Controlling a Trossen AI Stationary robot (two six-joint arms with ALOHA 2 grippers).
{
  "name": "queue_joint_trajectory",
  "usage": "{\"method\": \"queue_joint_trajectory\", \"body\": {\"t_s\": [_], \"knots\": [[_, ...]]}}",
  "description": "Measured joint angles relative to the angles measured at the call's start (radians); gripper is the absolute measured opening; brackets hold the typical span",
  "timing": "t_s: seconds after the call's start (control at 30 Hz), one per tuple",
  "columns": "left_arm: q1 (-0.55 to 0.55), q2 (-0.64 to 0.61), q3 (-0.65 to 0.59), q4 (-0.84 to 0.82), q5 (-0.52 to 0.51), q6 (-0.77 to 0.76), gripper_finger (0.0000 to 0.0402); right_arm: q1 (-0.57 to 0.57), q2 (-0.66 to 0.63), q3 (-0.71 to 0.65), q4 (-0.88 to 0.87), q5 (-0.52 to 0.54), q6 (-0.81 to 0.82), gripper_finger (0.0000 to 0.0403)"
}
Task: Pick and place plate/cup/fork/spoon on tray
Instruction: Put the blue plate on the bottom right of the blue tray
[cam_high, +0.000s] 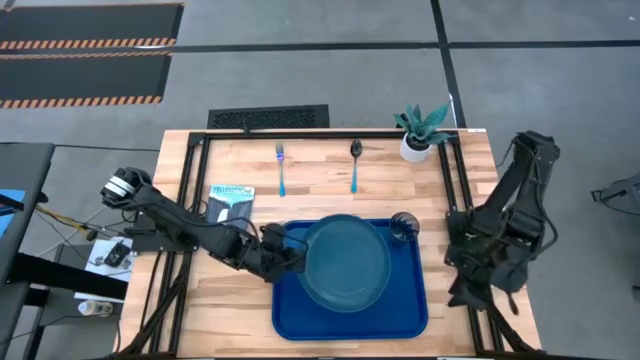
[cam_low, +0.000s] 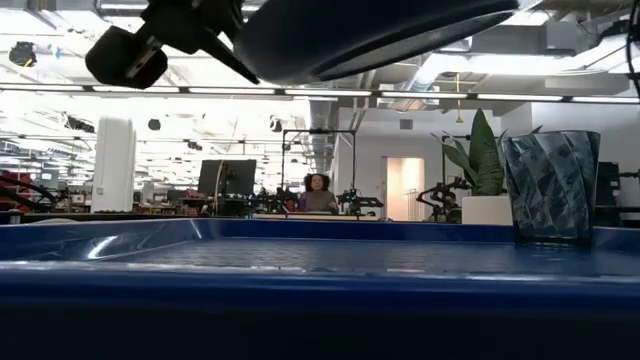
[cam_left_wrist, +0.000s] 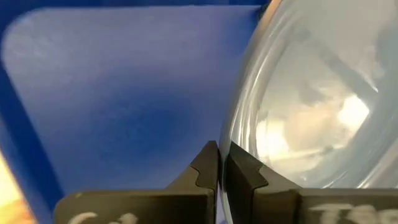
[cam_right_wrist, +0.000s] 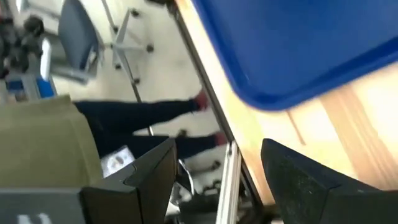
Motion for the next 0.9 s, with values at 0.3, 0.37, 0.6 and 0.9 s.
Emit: {"method": "queue_joint_trajectory", "body": {"t_s": [0.3, 0.37, 0.6, 0.9], "knots": [[-0.005, 0.190, 0.104, 0.118, 0.041, -0.053, 0.0000, 0.177, -0.003, 0.000, 0.000, 0.002, 0.034, 0.0260], [-0.006, 0.249, 0.161, 0.112, 0.045, -0.053, 0.0000, 0.201, -0.004, 0.000, 0.002, 0.015, 0.036, 0.0260], [0.006, 0.423, 0.365, 0.009, 0.101, -0.037, 0.0000, 0.219, -0.004, 0.000, -0.018, 0.034, 0.034, 0.0260], [0.038, 0.542, 0.543, -0.109, 0.179, -0.034, 0.0000, 0.218, -0.004, 0.000, -0.058, 0.052, 0.027, 0.0260]]}}
